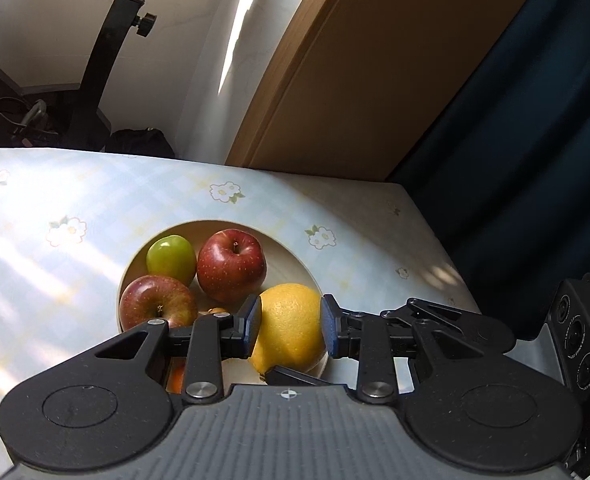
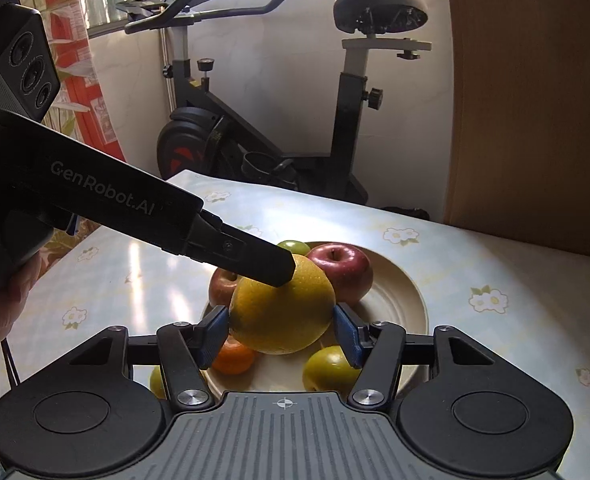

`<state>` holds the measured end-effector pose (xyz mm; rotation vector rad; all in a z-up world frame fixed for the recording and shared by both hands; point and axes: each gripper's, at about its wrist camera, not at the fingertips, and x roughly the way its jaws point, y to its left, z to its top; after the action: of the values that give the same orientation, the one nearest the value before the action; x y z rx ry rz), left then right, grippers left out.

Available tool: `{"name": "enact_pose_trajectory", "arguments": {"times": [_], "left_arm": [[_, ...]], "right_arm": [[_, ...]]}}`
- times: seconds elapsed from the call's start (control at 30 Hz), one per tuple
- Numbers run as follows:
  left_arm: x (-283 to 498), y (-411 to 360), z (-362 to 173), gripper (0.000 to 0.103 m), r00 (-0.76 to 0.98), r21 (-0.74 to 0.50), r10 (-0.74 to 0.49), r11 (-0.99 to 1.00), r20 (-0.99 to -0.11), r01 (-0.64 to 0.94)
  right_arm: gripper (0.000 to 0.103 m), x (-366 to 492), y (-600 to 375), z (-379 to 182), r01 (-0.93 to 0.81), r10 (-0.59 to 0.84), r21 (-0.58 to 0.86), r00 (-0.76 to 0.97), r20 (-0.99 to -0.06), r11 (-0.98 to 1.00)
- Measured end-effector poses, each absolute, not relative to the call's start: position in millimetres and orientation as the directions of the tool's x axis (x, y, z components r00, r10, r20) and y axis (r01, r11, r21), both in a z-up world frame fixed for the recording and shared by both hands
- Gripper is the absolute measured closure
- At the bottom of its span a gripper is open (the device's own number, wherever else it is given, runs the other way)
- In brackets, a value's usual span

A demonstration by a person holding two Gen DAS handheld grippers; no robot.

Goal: Organize fruits
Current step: 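Lower the grapefruit onto the plate with the left tool while the right tool sets the lemon there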

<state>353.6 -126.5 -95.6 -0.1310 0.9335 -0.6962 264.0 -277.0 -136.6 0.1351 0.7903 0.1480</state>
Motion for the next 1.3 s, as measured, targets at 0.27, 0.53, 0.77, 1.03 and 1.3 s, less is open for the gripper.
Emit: {"name": "enact_pose_trajectory", "arguments": {"times": [0.27,0.53,0.77,1.03,1.3], "left_arm": [[390.9,-178.3,-121.9,0.070,0.361,-0.385,-0.583,0.783,-0.728,0.488],[409.9,-193.0,-139.1,0.072,0.316,-0.382,-0.560,0.791,-0.765,0.478],[410.7,-192.8,-136.0,0.072,0.331,-0.372,-0.554,0.797,-0.764,0.477],[391.2,-167.1,-113.4,0.072,0.397,-0.342,-0.542,0.813,-0.740,0.472],[345.0,-118.5,-93.2,0.071,0.473,-0.279,-0.505,0.838,-0.722,0.469]], "right_arm": [[0.055,289.8,-308.2,-151.0,-0.054,0.152,0.158,0.685,-0.713,0.986],[0.076,294.6,-321.2,-166.1,-0.037,0.164,0.191,0.683,-0.712,0.981],[0.067,292.0,-318.0,-166.4,-0.032,0.150,0.174,0.674,-0.724,0.984],[0.067,266.4,-305.6,-158.6,0.001,0.135,0.185,0.681,-0.720,0.983],[0.066,230.3,-281.2,-147.1,0.022,0.135,0.205,0.685,-0.716,0.979]]}}
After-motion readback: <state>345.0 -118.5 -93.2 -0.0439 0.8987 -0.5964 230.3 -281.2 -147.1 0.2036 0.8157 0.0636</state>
